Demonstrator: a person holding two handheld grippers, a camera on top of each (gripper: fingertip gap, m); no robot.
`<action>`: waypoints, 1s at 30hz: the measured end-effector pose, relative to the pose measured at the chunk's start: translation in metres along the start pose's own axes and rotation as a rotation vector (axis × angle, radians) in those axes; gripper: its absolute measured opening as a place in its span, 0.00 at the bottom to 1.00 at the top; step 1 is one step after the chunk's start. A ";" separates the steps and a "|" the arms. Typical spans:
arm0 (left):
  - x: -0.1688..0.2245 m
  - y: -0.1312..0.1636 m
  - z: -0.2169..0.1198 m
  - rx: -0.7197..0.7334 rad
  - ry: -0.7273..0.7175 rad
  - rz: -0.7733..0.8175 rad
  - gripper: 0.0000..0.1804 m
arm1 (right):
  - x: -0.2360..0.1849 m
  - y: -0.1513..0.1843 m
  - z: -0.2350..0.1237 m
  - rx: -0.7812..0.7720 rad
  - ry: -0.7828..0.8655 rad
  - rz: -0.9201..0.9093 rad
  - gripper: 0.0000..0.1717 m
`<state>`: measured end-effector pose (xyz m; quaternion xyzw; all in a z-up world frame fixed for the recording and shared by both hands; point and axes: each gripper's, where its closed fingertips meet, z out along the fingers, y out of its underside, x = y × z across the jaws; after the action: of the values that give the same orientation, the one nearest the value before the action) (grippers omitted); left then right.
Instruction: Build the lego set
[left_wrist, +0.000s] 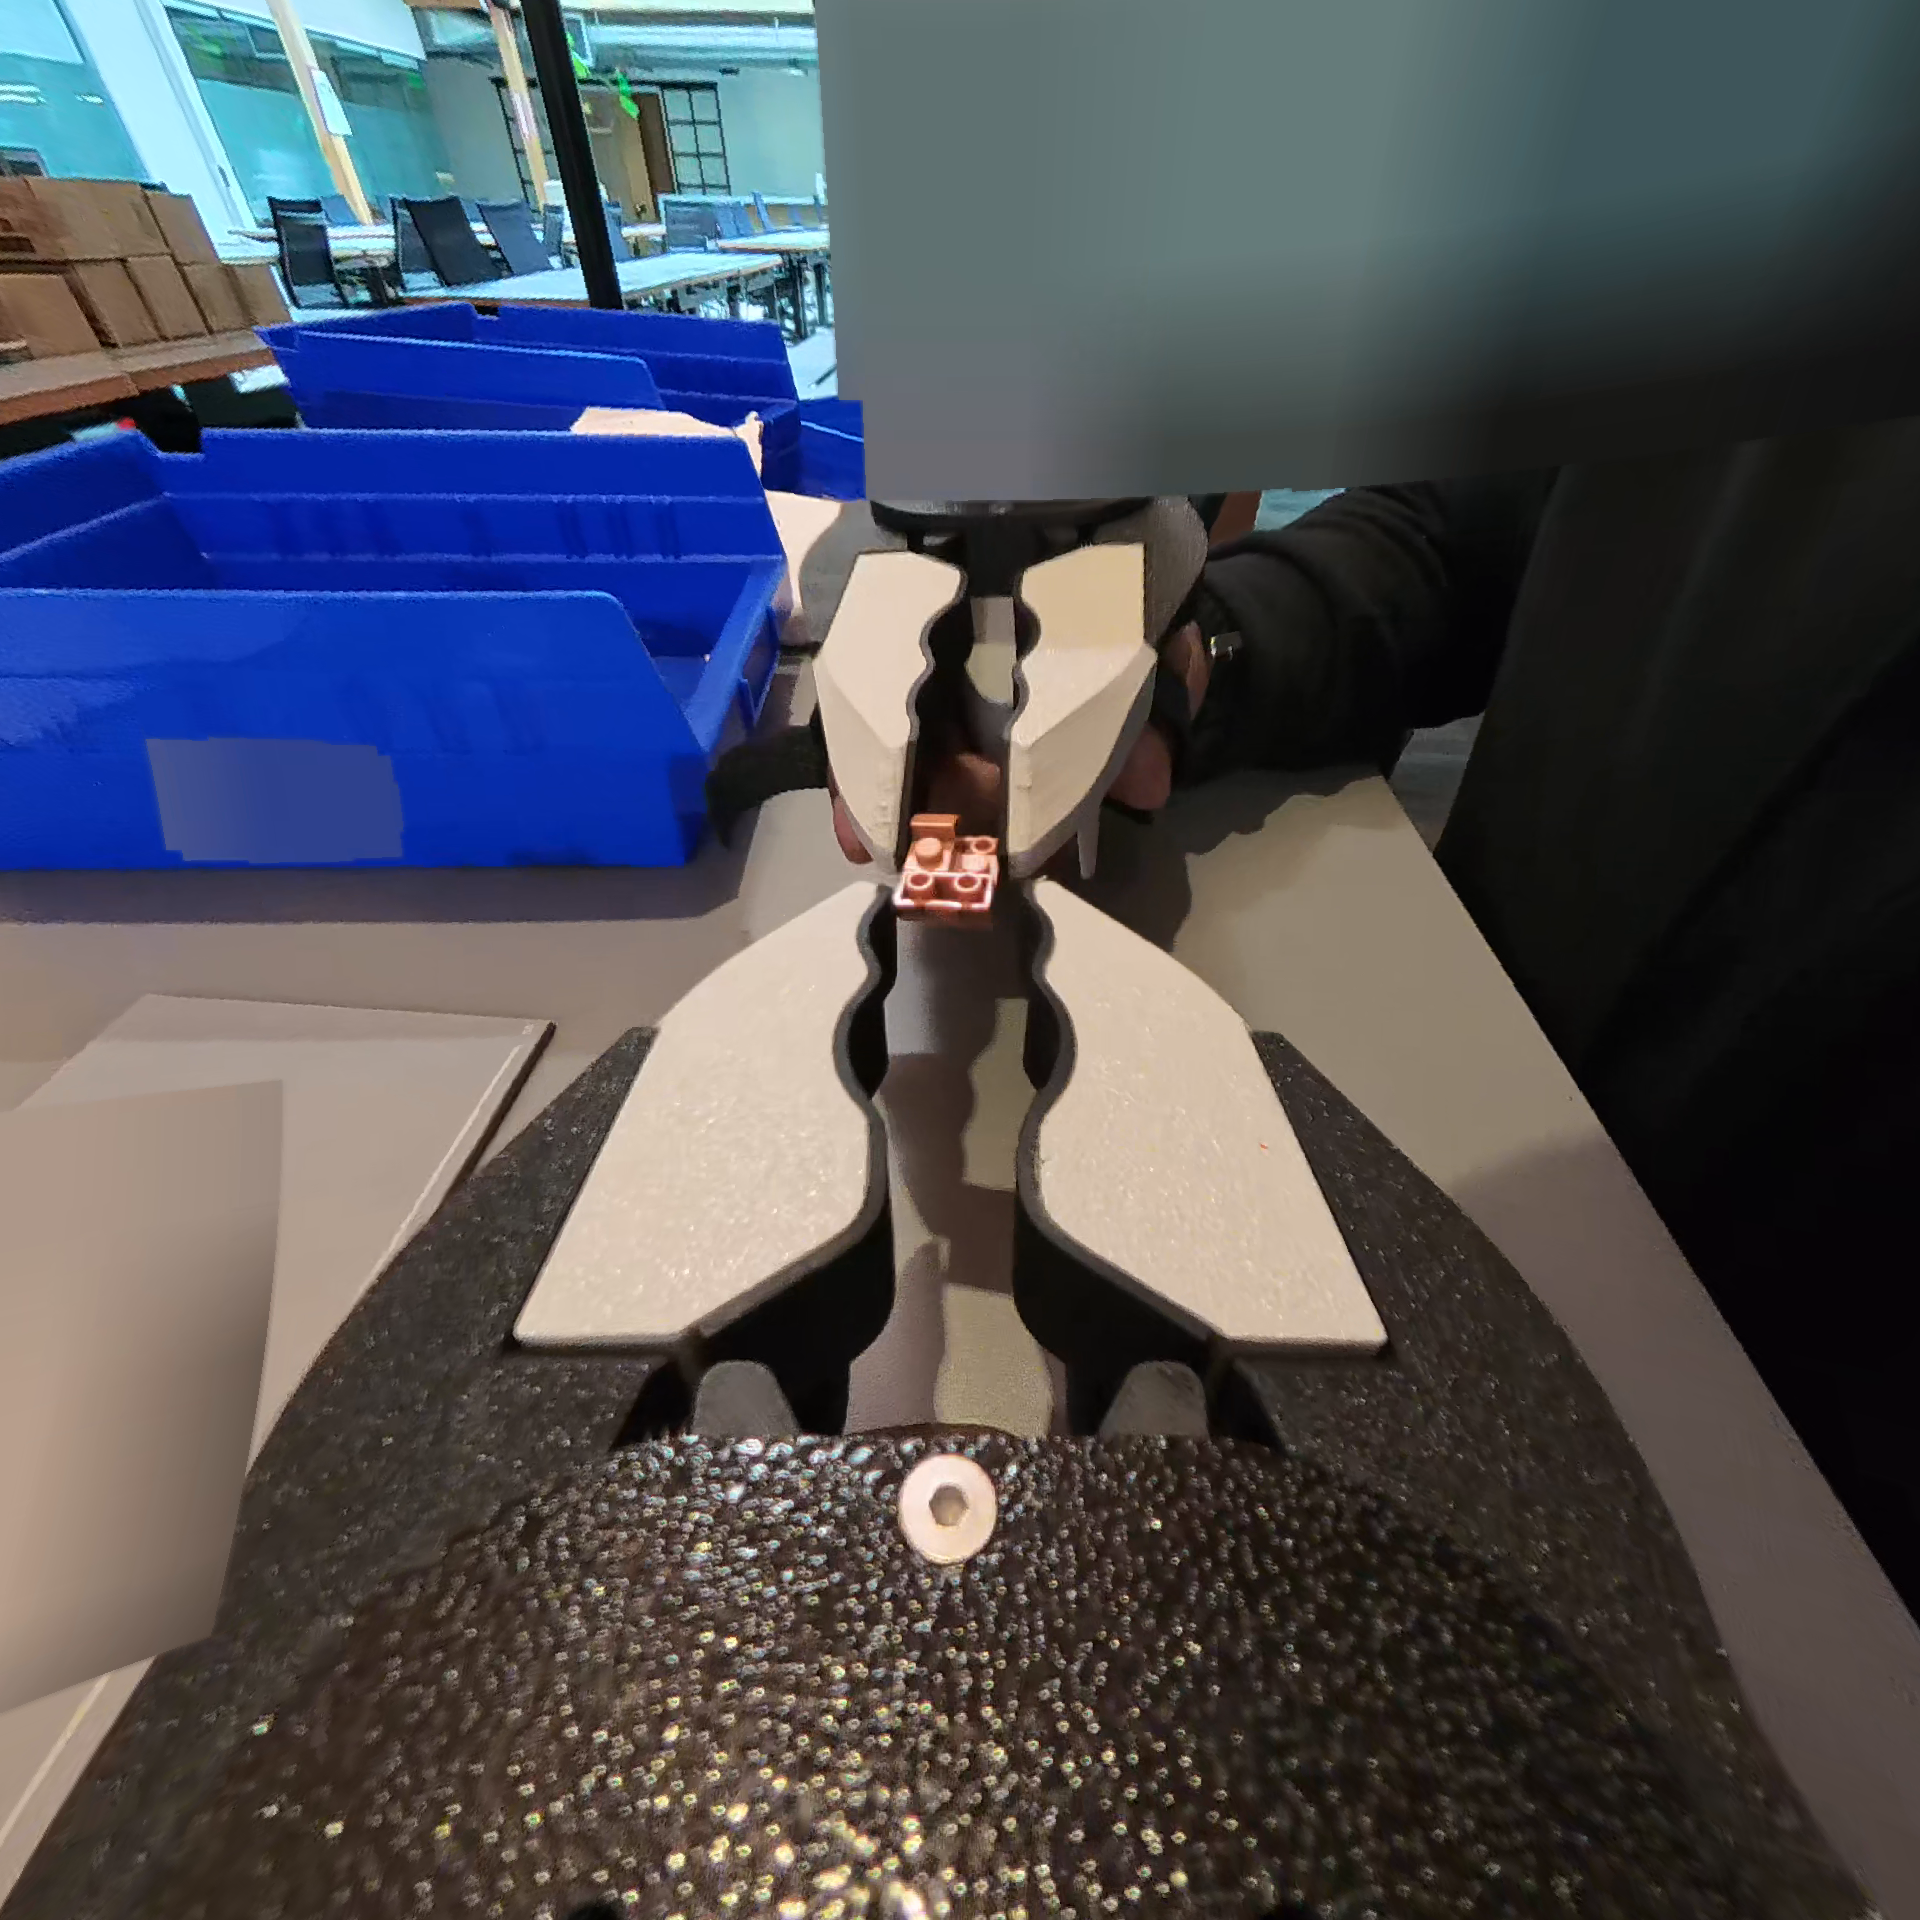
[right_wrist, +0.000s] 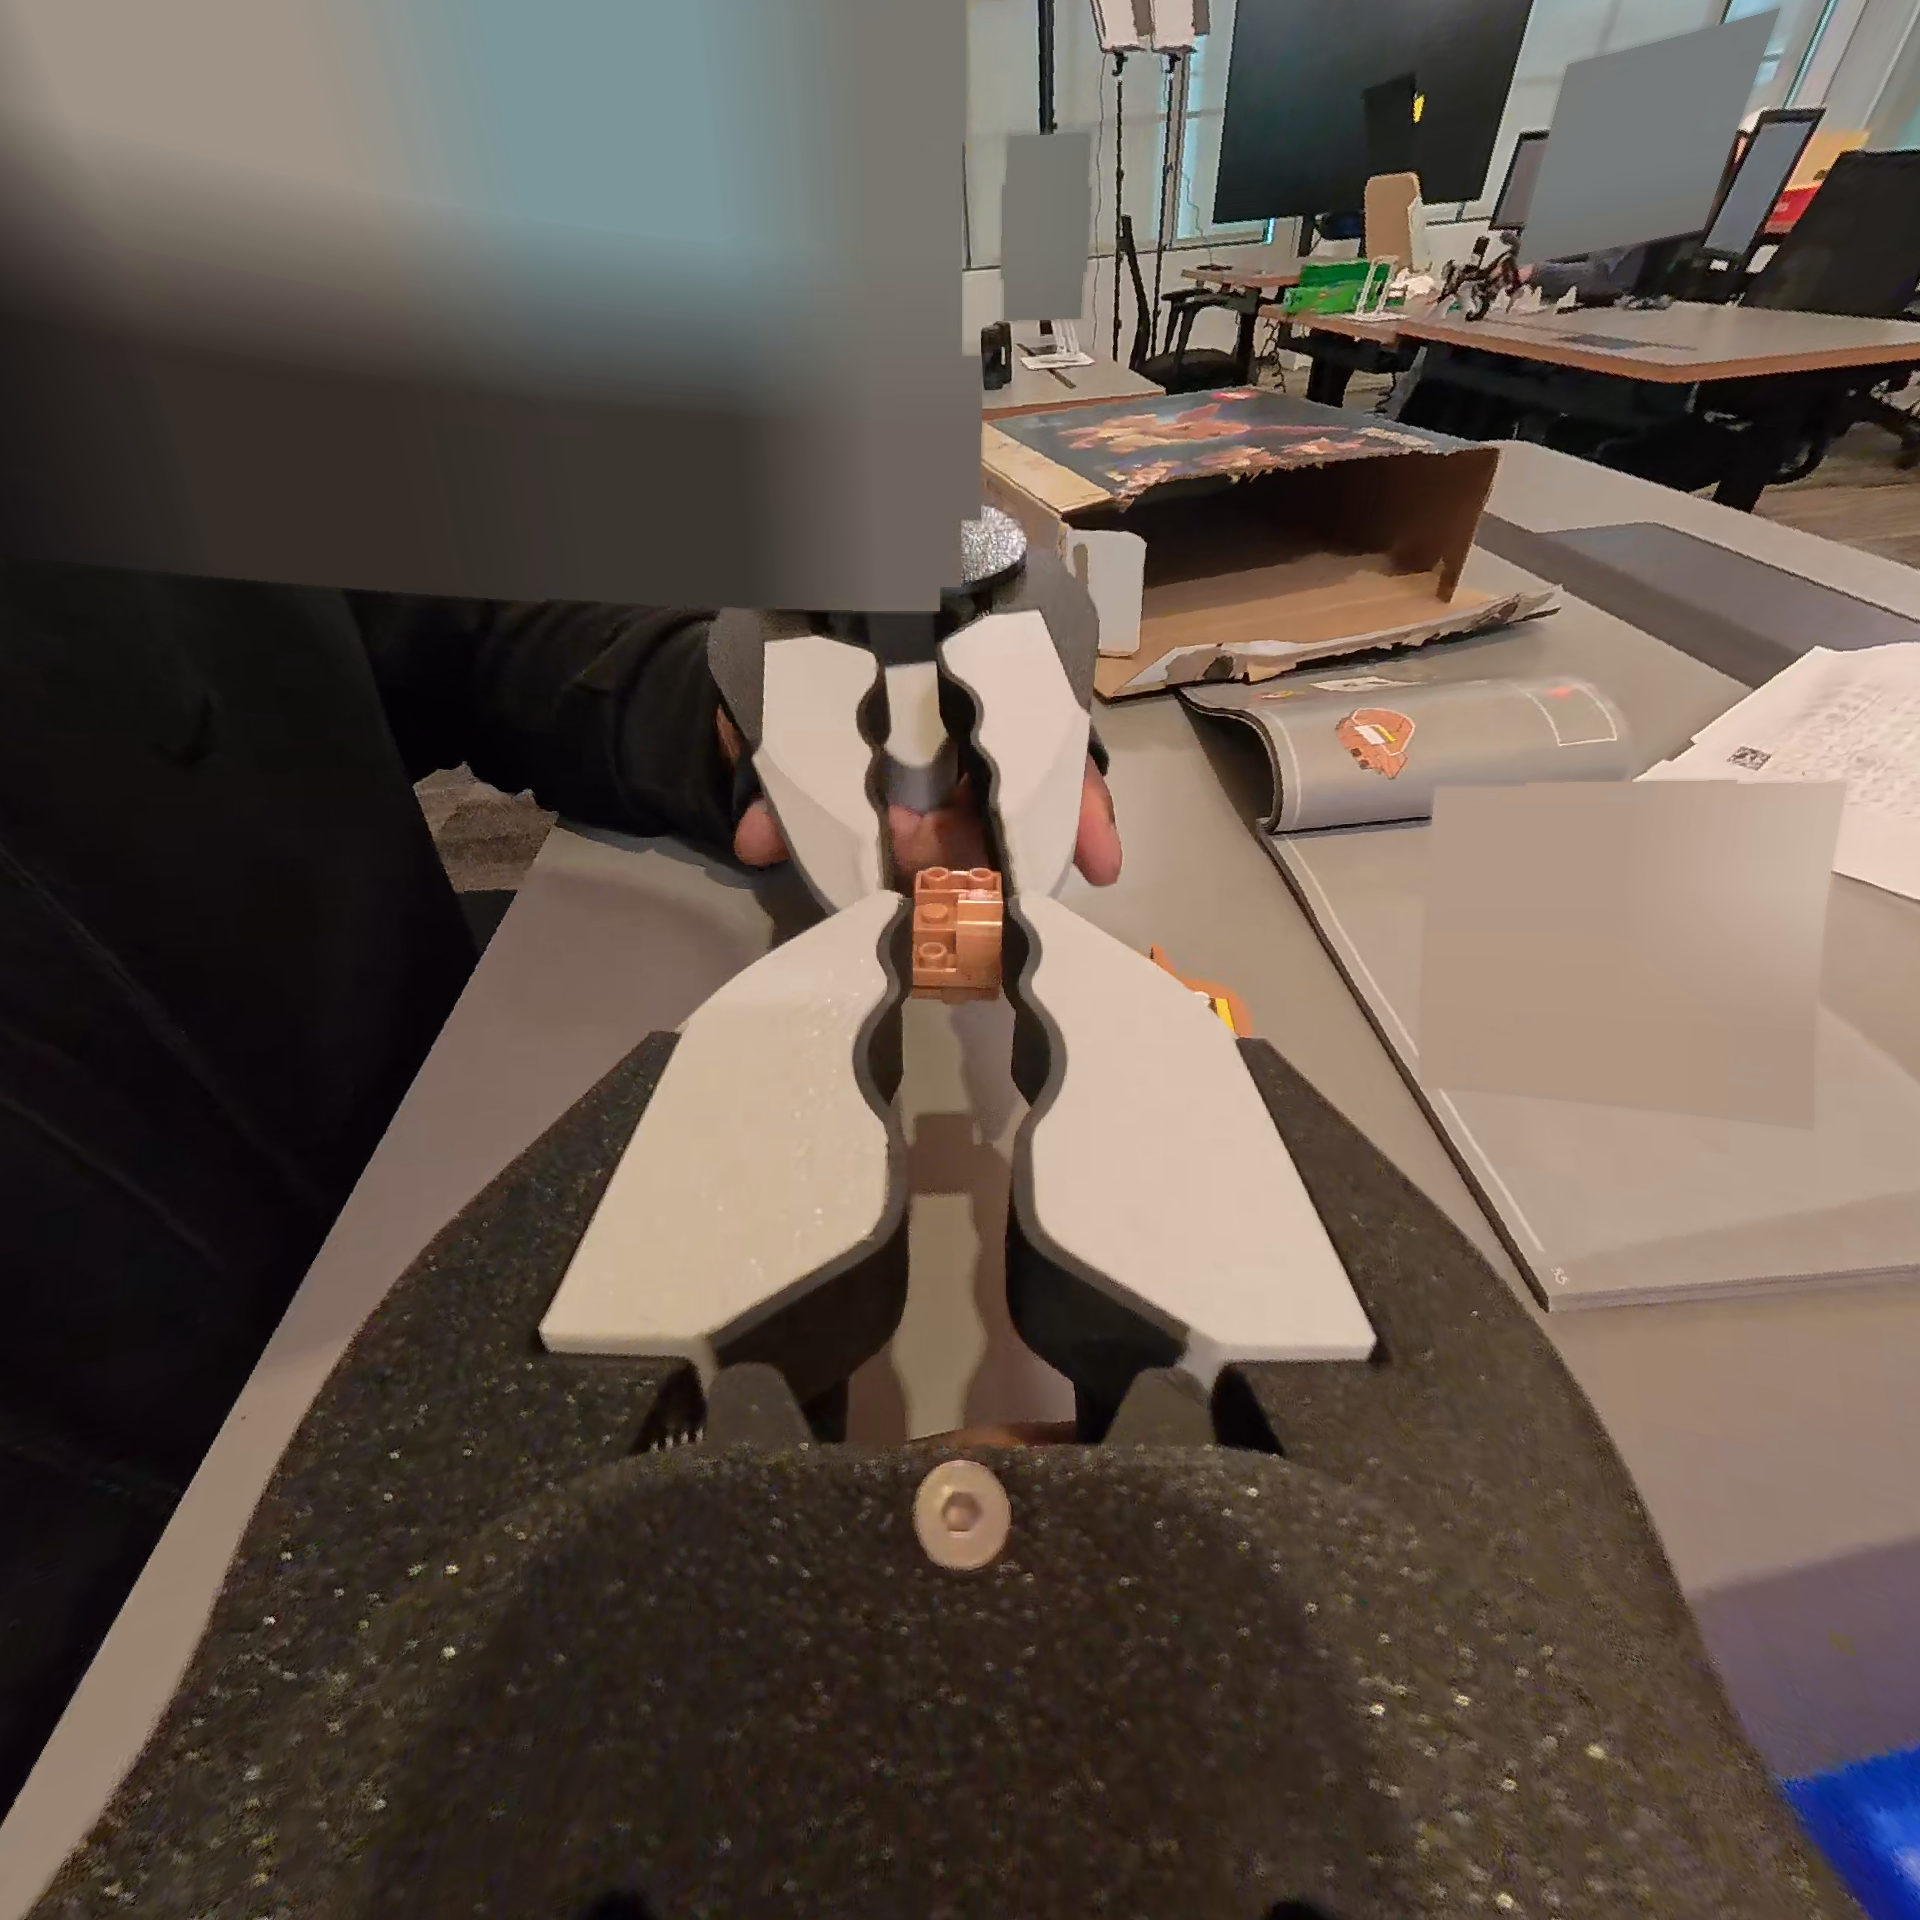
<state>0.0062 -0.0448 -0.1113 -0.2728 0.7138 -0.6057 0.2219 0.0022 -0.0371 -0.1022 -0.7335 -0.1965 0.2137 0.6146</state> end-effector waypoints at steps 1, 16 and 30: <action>0.001 0.002 0.001 -0.007 0.002 0.004 0.11 | -0.002 0.001 0.000 -0.006 -0.006 -0.007 0.09; -0.003 0.018 -0.007 -0.173 -0.069 0.093 0.09 | -0.018 0.050 -0.017 -0.387 -0.126 -0.198 0.16; -0.002 0.033 -0.008 -0.228 -0.064 0.103 0.09 | -0.040 0.106 -0.021 -0.689 -0.245 -0.205 0.07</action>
<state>-0.0017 -0.0340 -0.1424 -0.2786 0.7835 -0.4994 0.2429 -0.0165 -0.0936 -0.2006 -0.8428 -0.4011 0.1588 0.3219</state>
